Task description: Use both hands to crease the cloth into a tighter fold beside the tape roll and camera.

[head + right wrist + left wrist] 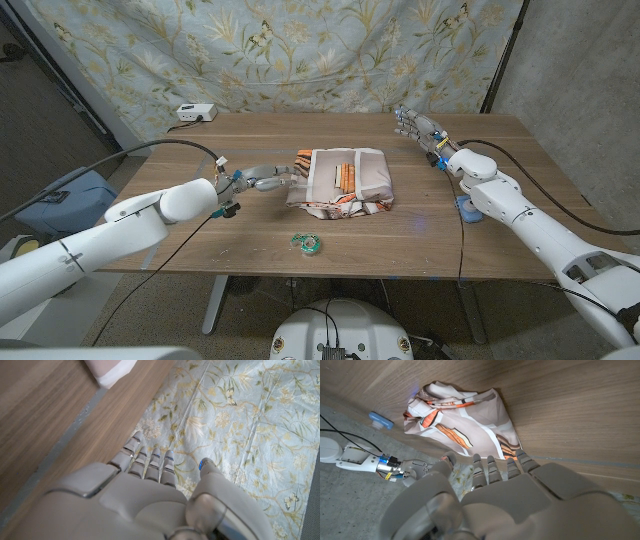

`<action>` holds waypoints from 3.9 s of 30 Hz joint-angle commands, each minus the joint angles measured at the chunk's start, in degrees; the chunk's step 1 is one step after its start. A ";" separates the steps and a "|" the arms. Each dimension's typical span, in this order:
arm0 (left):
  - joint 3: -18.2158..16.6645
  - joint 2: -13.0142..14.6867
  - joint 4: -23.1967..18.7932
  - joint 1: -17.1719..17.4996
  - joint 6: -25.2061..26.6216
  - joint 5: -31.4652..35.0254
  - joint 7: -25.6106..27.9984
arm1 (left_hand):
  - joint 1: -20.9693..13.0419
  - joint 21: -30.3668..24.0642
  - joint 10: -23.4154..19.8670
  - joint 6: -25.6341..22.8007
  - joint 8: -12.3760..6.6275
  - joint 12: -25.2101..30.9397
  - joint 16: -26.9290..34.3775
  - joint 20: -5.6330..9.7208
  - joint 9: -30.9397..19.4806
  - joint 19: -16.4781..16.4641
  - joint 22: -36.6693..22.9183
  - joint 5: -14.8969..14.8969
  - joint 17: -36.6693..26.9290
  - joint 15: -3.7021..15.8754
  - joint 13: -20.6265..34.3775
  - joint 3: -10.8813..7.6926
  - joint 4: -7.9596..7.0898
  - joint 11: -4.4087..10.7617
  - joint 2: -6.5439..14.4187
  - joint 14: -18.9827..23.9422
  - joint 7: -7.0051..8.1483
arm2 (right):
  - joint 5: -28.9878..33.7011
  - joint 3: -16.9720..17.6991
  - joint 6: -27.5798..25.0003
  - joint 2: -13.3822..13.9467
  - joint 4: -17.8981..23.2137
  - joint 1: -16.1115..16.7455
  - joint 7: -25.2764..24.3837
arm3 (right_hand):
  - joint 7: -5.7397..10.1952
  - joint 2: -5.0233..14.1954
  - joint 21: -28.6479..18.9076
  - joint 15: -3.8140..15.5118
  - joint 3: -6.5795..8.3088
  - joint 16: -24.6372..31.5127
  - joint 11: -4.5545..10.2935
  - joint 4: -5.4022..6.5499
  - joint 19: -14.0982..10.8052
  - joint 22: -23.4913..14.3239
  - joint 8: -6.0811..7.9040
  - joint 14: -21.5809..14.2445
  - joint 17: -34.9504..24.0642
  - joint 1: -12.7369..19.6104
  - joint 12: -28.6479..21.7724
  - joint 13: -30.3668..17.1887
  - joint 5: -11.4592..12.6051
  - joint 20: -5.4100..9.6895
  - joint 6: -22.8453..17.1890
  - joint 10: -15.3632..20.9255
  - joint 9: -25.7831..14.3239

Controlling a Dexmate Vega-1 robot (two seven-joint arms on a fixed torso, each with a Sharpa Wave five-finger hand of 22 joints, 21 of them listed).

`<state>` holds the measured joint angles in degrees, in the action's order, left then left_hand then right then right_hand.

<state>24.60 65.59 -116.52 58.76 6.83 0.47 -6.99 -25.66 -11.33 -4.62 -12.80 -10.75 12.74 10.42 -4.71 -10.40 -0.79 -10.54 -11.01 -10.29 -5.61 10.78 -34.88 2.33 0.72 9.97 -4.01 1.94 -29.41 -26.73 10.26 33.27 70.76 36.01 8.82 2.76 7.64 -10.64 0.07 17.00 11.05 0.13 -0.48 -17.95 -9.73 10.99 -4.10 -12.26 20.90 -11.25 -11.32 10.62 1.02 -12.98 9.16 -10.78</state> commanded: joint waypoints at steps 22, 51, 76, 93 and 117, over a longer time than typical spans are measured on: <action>5.25 -0.69 -0.18 -6.08 4.70 6.61 -10.19 | 2.57 0.34 -0.13 -0.45 0.12 -0.37 0.12 -0.53 -0.04 2.71 -0.22 0.30 -0.29 -0.22 0.13 1.45 -1.92 -0.09 0.35 -1.68 -0.86 | 7.40 -4.03 -10.31 4.49 7.58 -3.74 -0.29 | -1.07 -0.30 -0.07 -1.37 -0.10 0.34 -2.56 -1.70 1.47 -0.09 -0.05 0.95 0.21 0.12 -0.15 -0.08 -0.18 -0.70 0.73 0.18 -0.14; 8.70 -2.76 2.46 -9.92 4.47 8.45 -14.78 | 3.34 0.30 -0.14 -0.32 0.13 -0.50 0.07 -0.14 -0.05 3.93 -0.26 0.25 -0.06 -0.07 0.13 1.09 -2.65 0.03 0.26 -1.92 -0.64 | 14.15 -8.58 -21.70 6.66 13.09 -7.69 0.93 | -6.00 -1.51 -0.44 -3.14 0.04 0.75 -5.18 -4.96 0.86 -0.06 0.39 -0.49 0.88 2.25 -0.71 0.47 -0.23 -1.91 -1.19 3.58 0.05; 10.11 -3.29 1.12 -11.47 6.92 13.11 -16.40 | 4.27 0.58 -3.05 -1.65 -0.31 0.25 0.13 0.84 -0.06 6.67 -0.29 0.30 0.15 0.03 0.12 0.71 -3.30 0.62 -0.02 -1.80 -1.45 | 16.55 -10.30 -23.95 5.20 11.60 -9.16 0.06 | -7.80 -2.24 -0.50 -3.56 -0.39 1.96 -5.50 -6.60 0.71 -0.05 1.21 -4.40 0.96 2.88 -1.65 0.77 -0.35 -2.78 -4.71 9.22 0.17; 10.73 -4.12 1.46 -12.61 6.92 14.30 -17.60 | 4.30 0.49 -3.54 -2.11 -0.35 0.23 0.11 0.98 -0.06 7.31 -0.29 0.28 0.30 0.04 0.12 0.47 -3.18 0.85 -0.03 -1.70 -1.13 | 23.36 -15.91 -31.62 4.33 11.38 -14.44 2.06 | -9.06 -4.16 -0.74 -2.76 -0.46 2.74 -5.52 -8.77 -1.12 0.02 1.73 -9.67 1.40 5.38 -2.70 0.37 -0.21 -4.37 -8.69 15.67 0.16; 10.81 -4.14 0.82 -12.50 8.00 14.95 -18.02 | 4.24 0.33 -3.78 -2.78 -0.34 -0.03 0.09 1.09 -0.06 8.42 -0.33 0.28 0.46 -0.05 0.12 0.23 -2.82 0.94 -0.03 -1.51 -0.71 | 30.76 -21.56 -36.79 3.75 8.86 -19.55 7.15 | -9.26 -5.06 -0.38 -2.60 -0.21 2.53 -5.55 -9.34 -0.86 0.02 1.68 -10.76 1.42 7.28 -2.83 -0.28 0.05 -4.67 -9.66 16.89 0.07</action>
<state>35.31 61.45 -115.44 46.25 14.51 15.11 -24.79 -21.56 -10.82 -8.00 -14.95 -10.75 12.74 10.42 -3.68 -10.41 6.98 -10.82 -10.81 -9.87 -5.73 10.77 -34.06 -0.56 1.43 9.93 -5.53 1.44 -1.40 -46.36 -24.50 37.16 80.75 18.16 14.11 -6.36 2.59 -11.03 -2.67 16.44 13.55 -5.48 -9.57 -18.79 -9.61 12.31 -14.47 -10.66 27.47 -13.88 -11.35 10.35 -3.29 -22.33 25.67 -10.54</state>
